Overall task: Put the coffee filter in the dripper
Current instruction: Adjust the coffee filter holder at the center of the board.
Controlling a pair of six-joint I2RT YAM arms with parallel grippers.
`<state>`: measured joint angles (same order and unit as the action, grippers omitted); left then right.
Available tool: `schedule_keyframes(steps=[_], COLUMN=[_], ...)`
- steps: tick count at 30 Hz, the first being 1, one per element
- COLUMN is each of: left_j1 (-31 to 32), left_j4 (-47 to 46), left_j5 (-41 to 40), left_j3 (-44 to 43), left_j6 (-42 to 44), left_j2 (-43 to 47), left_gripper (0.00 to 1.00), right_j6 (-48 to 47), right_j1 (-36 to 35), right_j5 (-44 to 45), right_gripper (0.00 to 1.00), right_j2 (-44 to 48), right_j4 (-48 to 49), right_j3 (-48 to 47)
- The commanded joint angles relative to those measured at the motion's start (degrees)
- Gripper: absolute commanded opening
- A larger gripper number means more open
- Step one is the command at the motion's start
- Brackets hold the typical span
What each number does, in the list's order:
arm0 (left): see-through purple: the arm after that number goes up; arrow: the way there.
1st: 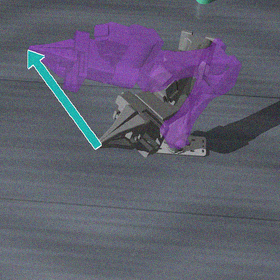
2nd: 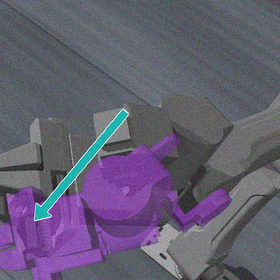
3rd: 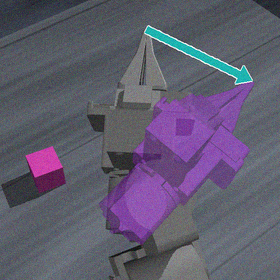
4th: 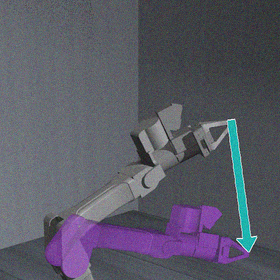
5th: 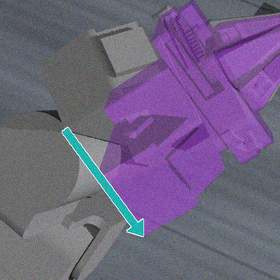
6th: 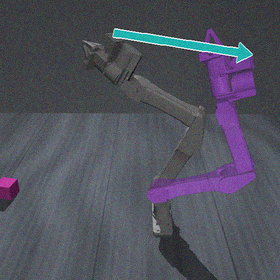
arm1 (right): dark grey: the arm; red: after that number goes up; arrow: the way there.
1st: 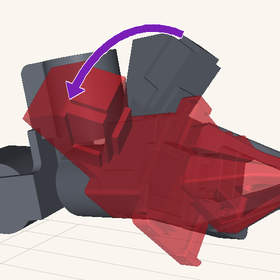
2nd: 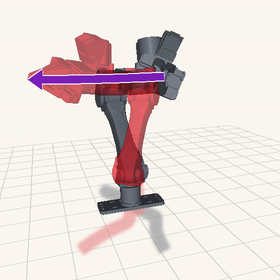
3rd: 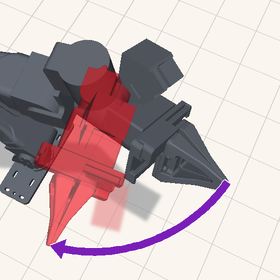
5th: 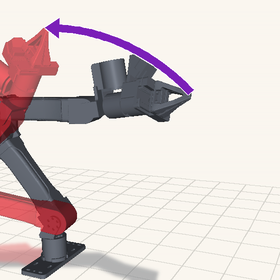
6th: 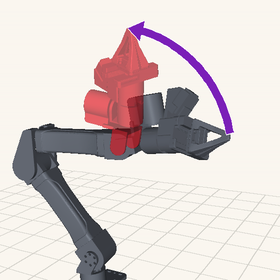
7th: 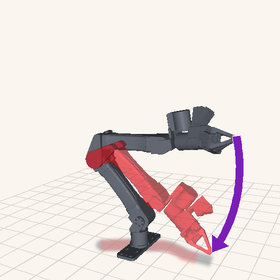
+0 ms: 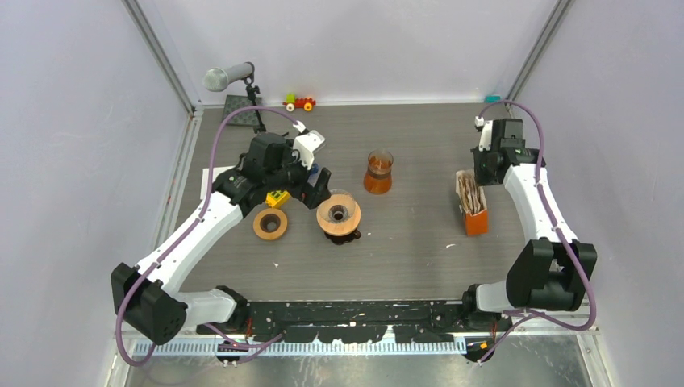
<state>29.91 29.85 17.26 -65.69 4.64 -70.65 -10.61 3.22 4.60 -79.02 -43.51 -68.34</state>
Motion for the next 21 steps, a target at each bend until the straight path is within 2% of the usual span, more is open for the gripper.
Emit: schedule_keyframes(steps=[1, 6, 9, 21], left_j1=[-0.2, -0.2, -0.2, -0.2], left_j4=[-1.7, -1.8, -1.9, -1.9], left_j5=[1.8, 2.1, 2.5, 3.0], left_j3=[-2.5, -2.3, -2.3, -2.2], left_j6=[-1.0, -1.1, -1.5, -1.4], left_j2=[0.5, 0.1, 0.0, -0.1], left_gripper=[0.98, 0.98, 0.98, 0.98], right_j6=[1.3, 0.6, 0.3, -1.1], right_j1=[2.6, 3.3, 4.3, 5.5], right_j5=[-10.4, -11.0, -11.2, -12.6], right_gripper=[0.01, 0.01, 0.04, 0.36], right_j2=[-0.9, -1.9, -2.1, -0.2], right_j4=[4.2, 5.0, 4.7, 2.4], right_j3=[2.2, 3.6, 3.4, -0.3])
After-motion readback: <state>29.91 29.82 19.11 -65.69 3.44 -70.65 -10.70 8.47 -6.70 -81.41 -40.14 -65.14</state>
